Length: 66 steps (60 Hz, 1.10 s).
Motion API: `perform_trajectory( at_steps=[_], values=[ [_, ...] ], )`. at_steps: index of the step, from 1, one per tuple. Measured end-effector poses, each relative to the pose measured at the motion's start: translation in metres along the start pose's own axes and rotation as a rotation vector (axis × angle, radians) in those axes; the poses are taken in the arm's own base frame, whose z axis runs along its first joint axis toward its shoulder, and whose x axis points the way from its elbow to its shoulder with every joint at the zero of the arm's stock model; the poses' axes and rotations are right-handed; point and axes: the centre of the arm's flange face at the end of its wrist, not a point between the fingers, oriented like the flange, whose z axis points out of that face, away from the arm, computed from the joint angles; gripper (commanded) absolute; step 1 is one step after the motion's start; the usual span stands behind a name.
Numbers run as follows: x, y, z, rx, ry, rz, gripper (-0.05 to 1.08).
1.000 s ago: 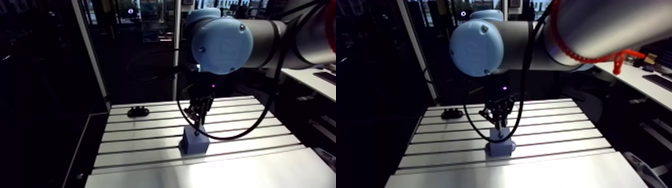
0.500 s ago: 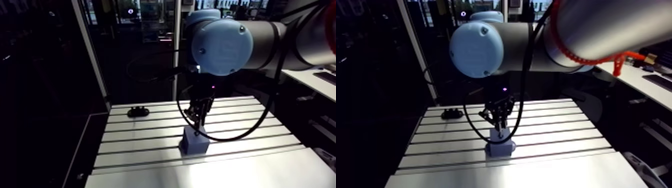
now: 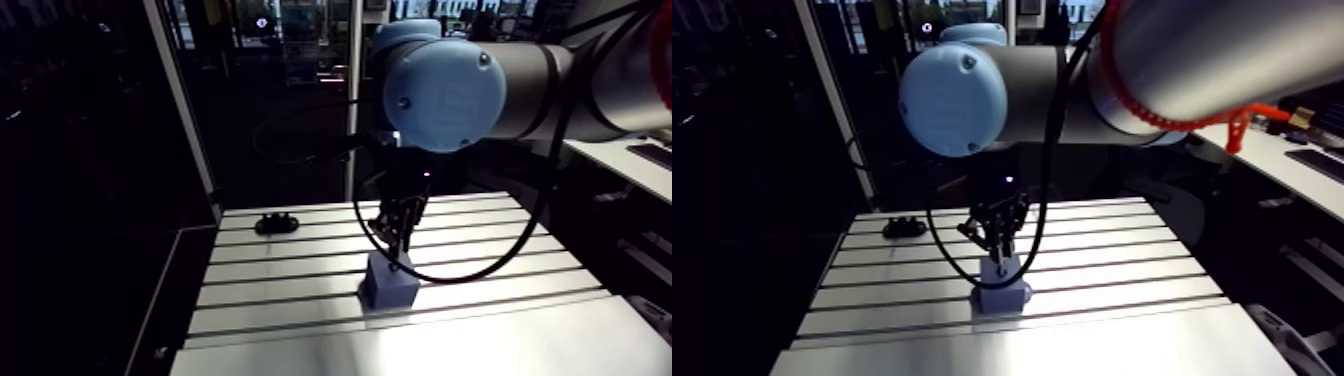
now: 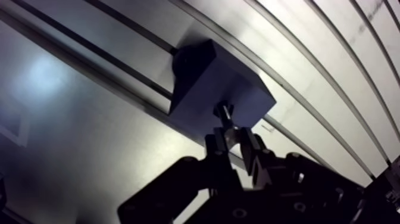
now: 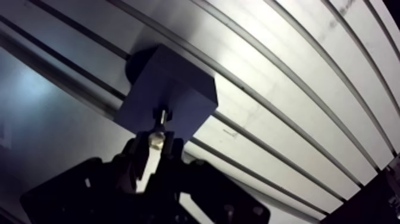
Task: Pick up the M10 bolt and insert it into the hex recess until seated.
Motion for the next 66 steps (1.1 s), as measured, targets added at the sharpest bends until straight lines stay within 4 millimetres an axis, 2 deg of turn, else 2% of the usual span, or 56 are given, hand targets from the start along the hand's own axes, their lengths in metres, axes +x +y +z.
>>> perform_trajectory(
  at_steps=[66],
  values=[
    [-0.0005,0.0,0.0023,0.002,-0.003,-0.002,1.01]
  ],
)
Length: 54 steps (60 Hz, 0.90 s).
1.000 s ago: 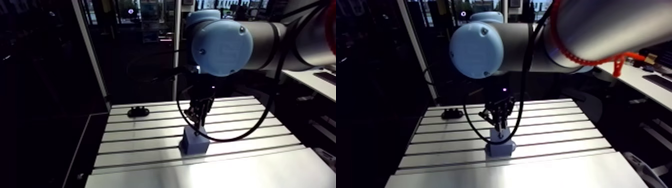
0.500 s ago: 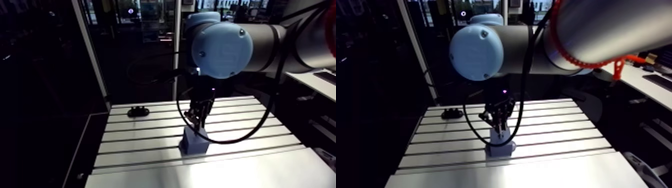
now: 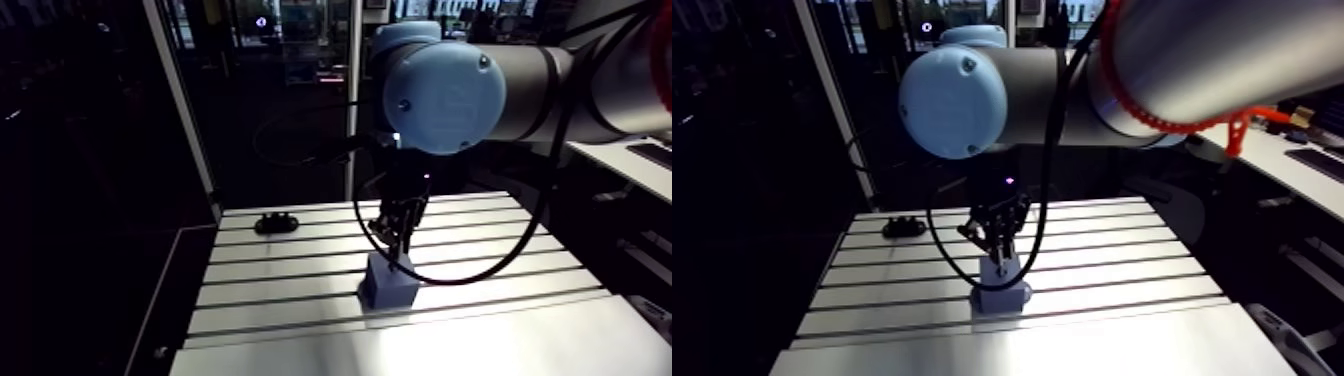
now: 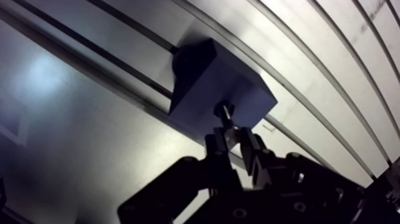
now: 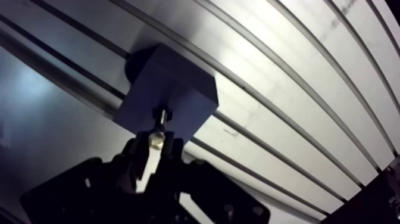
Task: Pick up the M10 bolt and insert it into the hex recess until seated.
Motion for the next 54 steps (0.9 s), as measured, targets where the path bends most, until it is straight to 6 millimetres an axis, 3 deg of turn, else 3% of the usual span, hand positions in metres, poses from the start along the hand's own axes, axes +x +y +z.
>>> perform_trajectory(
  at_steps=[54],
  values=[
    [0.0022,0.0014,0.0044,0.0,0.001,-0.005,1.01]
  ],
)
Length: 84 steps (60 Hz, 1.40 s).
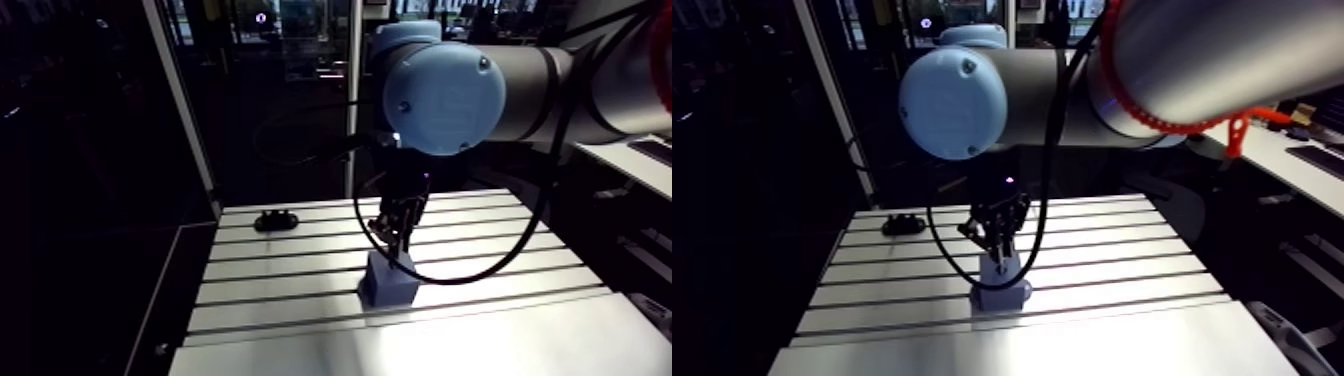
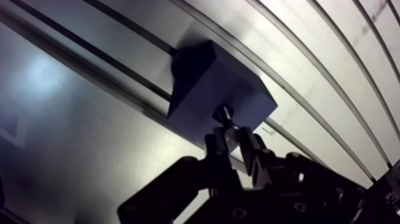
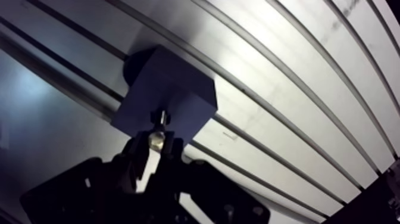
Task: Pick up the M10 bolt and insert it into the hex recess until seated.
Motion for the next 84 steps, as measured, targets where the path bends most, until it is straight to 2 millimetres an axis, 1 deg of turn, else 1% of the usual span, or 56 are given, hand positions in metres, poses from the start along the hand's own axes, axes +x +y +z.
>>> perform_trajectory(
  at_steps=[39,47,51,52,53,54,55,56,57,58,59,60,61,62,63,64,68,84],
  values=[
    [0.0014,0.0011,0.0008,-0.004,0.006,-0.008,1.01],
    [0.0013,0.0004,0.0015,-0.003,0.005,-0.009,1.01],
    [0.0012,0.0001,0.0016,-0.003,0.005,-0.01,0.98],
    [0.0012,0.0,0.0016,-0.003,0.005,-0.01,0.92],
    [0.0012,0.0,0.0016,-0.003,0.005,-0.01,0.92],
    [0.0012,-0.0001,0.0017,-0.003,0.005,-0.01,0.82],
    [0.0011,-0.0001,0.0017,-0.003,0.004,-0.01,0.82],
    [0.0011,-0.0002,0.0017,-0.003,0.004,-0.01,0.66],
    [0.0011,-0.0003,0.0018,-0.003,0.004,-0.01,0.66],
    [0.001,-0.0003,0.0018,-0.003,0.004,-0.01,0.45],
    [0.001,-0.0003,0.0019,-0.003,0.004,-0.009,0.31],
    [0.0009,-0.0004,0.0019,-0.003,0.004,-0.009,0.24],
    [0.0009,-0.0003,0.002,-0.003,0.004,-0.009,0.24],
    [0.0009,-0.0004,0.002,-0.003,0.004,-0.008,0.13],
    [0.0008,-0.0003,0.0021,-0.003,0.004,-0.008,0.13],
    [0.0008,-0.0003,0.0021,-0.003,0.004,-0.008,0.02],
    [0.0007,-0.0003,0.0022,-0.003,0.004,-0.007,0.01],
    [0.0005,0.0001,0.0017,-0.001,0.008,-0.003,0.01]
  ],
)
